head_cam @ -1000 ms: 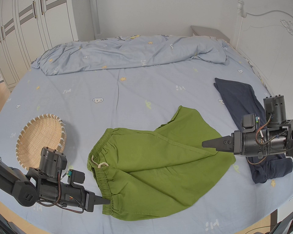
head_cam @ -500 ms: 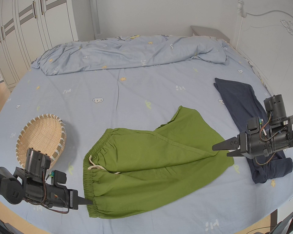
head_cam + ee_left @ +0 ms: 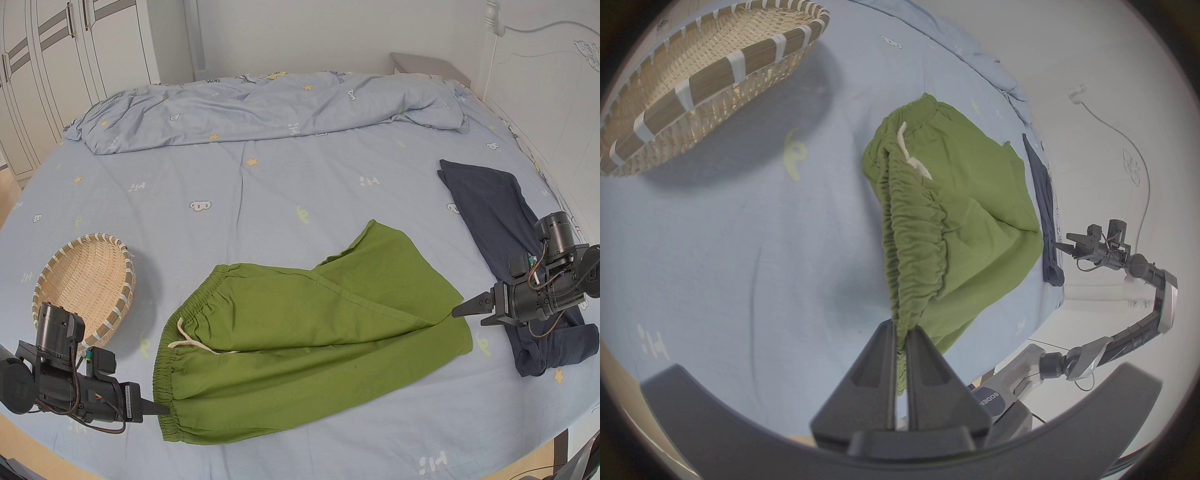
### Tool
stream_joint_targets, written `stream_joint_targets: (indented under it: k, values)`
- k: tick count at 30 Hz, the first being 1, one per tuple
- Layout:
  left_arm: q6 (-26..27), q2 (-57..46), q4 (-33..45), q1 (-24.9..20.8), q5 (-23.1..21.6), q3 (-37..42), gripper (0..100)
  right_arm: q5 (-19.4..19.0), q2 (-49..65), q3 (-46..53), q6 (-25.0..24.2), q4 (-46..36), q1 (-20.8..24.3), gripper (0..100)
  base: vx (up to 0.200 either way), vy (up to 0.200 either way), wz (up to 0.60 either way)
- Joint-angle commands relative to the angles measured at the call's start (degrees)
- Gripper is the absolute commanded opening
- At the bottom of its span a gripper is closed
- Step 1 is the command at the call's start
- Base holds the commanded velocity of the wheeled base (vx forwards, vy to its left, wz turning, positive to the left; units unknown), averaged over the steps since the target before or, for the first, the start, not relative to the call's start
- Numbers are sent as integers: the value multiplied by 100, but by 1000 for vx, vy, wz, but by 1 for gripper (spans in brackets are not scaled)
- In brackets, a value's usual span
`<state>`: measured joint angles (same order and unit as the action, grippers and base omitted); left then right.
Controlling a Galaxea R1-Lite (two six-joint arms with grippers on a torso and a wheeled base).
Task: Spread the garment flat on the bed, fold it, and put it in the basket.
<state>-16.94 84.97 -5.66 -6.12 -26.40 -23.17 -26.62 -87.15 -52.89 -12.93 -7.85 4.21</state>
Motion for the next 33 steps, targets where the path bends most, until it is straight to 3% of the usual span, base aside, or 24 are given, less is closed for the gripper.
stream_joint_targets:
  k: [1,6,10,15,33]
  values:
    - [508,231,12,454,4,6,0,-159,-742,-45,388,64,-315,100,0,0,0]
    - [745,231,12,717,4,-38,0,-871,-927,-28,678,47,-605,100,0,0,0]
    - [754,187,12,788,4,-56,0,-915,-1032,-19,740,47,-605,100,0,0,0]
    - [754,134,12,761,4,-64,0,-1381,-1137,25,810,56,-552,100,0,0,0]
    - [754,108,-6,735,4,-91,0,-1460,-1463,148,819,64,-113,100,0,0,0]
